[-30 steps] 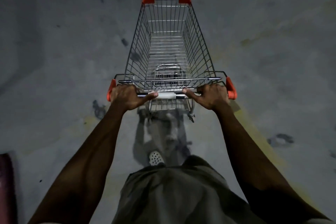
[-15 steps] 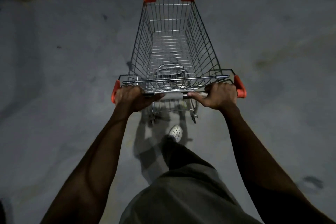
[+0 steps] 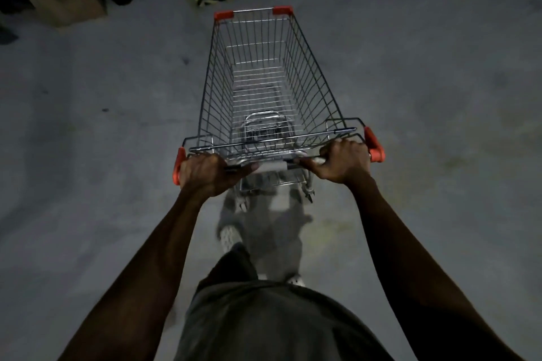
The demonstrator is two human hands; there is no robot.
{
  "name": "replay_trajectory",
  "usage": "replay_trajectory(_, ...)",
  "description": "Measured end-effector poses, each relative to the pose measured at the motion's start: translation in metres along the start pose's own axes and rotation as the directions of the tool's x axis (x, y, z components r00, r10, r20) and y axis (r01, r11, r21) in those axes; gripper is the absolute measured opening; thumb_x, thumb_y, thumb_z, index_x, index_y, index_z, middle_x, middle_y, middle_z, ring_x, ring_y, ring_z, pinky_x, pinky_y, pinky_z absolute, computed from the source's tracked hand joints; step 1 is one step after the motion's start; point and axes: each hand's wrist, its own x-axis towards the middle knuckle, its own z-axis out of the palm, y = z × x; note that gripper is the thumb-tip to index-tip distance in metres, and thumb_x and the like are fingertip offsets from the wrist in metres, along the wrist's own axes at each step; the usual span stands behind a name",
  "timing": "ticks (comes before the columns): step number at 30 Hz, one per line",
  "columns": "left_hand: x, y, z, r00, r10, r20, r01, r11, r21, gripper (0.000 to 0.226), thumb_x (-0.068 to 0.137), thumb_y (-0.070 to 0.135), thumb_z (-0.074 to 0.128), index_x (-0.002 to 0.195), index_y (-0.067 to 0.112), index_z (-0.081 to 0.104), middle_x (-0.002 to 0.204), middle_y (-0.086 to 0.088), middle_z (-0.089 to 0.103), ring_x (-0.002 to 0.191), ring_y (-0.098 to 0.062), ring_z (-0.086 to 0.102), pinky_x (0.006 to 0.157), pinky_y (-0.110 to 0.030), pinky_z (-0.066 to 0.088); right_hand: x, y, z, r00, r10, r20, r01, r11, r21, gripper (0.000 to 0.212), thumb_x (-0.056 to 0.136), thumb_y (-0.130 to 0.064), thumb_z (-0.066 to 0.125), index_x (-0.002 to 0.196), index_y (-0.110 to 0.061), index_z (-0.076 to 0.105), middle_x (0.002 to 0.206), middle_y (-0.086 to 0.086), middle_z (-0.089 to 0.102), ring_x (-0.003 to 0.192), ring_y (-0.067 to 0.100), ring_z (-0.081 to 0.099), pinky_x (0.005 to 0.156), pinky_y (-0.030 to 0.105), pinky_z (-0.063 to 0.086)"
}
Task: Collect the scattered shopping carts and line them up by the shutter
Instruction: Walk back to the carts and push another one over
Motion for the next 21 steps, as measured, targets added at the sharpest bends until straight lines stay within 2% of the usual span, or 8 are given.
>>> replay_trajectory(2,0.042,-0.013,-0.016,0.999,0.036,-0.003,-0.036,0.999,0.008,0.093,0.062,0.108,0.005,0.059,0.037,0.064,0.073,0.012,0.064,0.087,-0.012,0.061,0.121,-0.052,0.014,0.044,-0.010,0.005,1.000,0.006,-0.021,-0.005,1.000,0.007,0.101,0.072,-0.104,0.008,0.060,-0.022,0.066,0.053,-0.003,0.053,0.051,0.017,0.051,0.056,0.024,0.031)
replay_trajectory(4,0.094,-0.029,-0.028,0.997,0.068,-0.019,-0.068,0.998,-0.001,0.083,0.067,0.106,0.011,0.060,0.042,0.063,0.068,0.012,0.060,0.088,-0.013,0.063,0.120,-0.050,0.020,0.092,-0.021,0.009,0.999,0.021,-0.047,-0.019,0.999,0.045,0.100,0.072,-0.104,0.006,0.057,-0.021,0.060,0.053,-0.001,0.055,0.052,0.020,0.055,0.058,0.025,0.040)
replay_trajectory(6,0.151,-0.049,-0.037,0.997,0.068,-0.033,-0.068,0.998,0.006,0.094,0.065,0.107,0.013,0.057,0.033,0.068,0.061,0.011,0.060,0.083,-0.013,0.065,0.121,-0.051,0.017,0.138,-0.034,0.011,0.998,0.029,-0.062,-0.026,0.998,0.053,0.099,0.073,-0.103,0.004,0.056,-0.021,0.057,0.053,0.000,0.055,0.052,0.022,0.059,0.059,0.025,0.042)
replay_trajectory(8,0.209,-0.072,-0.046,0.998,0.063,-0.019,-0.063,0.998,0.025,0.105,0.059,0.110,0.009,0.053,0.023,0.067,0.061,0.009,0.063,0.081,-0.011,0.065,0.123,-0.053,0.013,0.181,-0.050,0.016,0.997,0.029,-0.066,-0.027,0.999,0.030,0.101,0.077,-0.100,0.003,0.065,-0.022,0.067,0.054,-0.001,0.059,0.054,0.022,0.062,0.059,0.026,0.039)
replay_trajectory(11,0.285,-0.096,-0.069,0.992,0.119,0.040,-0.121,0.991,0.061,0.103,0.056,0.111,0.006,0.060,0.026,0.065,0.080,0.006,0.071,0.100,-0.015,0.067,0.124,-0.053,0.012,0.242,-0.068,0.025,0.984,0.061,-0.166,-0.055,0.998,0.041,0.092,0.086,-0.094,0.019,0.068,-0.021,0.073,0.051,0.001,0.060,0.049,0.024,0.062,0.057,0.026,0.039)
replay_trajectory(14,0.346,-0.109,-0.093,0.978,0.198,0.065,-0.202,0.978,0.061,0.085,0.057,0.111,0.007,0.049,0.036,0.048,0.091,0.008,0.075,0.107,-0.014,0.066,0.126,-0.052,0.008,0.291,-0.079,0.031,0.962,0.112,-0.248,-0.095,0.992,0.080,0.082,0.089,-0.088,0.032,0.066,-0.019,0.070,0.048,0.005,0.059,0.045,0.026,0.062,0.054,0.027,0.044)
replay_trajectory(17,0.417,-0.115,-0.114,0.960,0.243,0.139,-0.260,0.957,0.128,0.095,0.055,0.111,0.003,0.061,0.038,0.064,0.102,0.008,0.076,0.113,-0.014,0.064,0.126,-0.053,0.003,0.342,-0.088,0.030,0.953,0.166,-0.255,-0.152,0.986,0.075,0.081,0.091,-0.086,0.032,0.067,-0.019,0.070,0.048,0.006,0.058,0.045,0.027,0.062,0.053,0.027,0.041)
replay_trajectory(21,0.510,-0.110,-0.136,0.942,0.333,0.045,-0.336,0.934,0.124,0.105,0.057,0.111,0.011,0.046,0.019,0.062,0.056,0.011,0.060,0.073,-0.008,0.061,0.124,-0.054,0.013,0.412,-0.083,0.029,0.923,0.241,-0.301,-0.228,0.970,0.080,0.082,0.093,-0.085,0.030,0.061,-0.018,0.067,0.043,0.004,0.052,0.040,0.024,0.057,0.052,0.024,0.036)
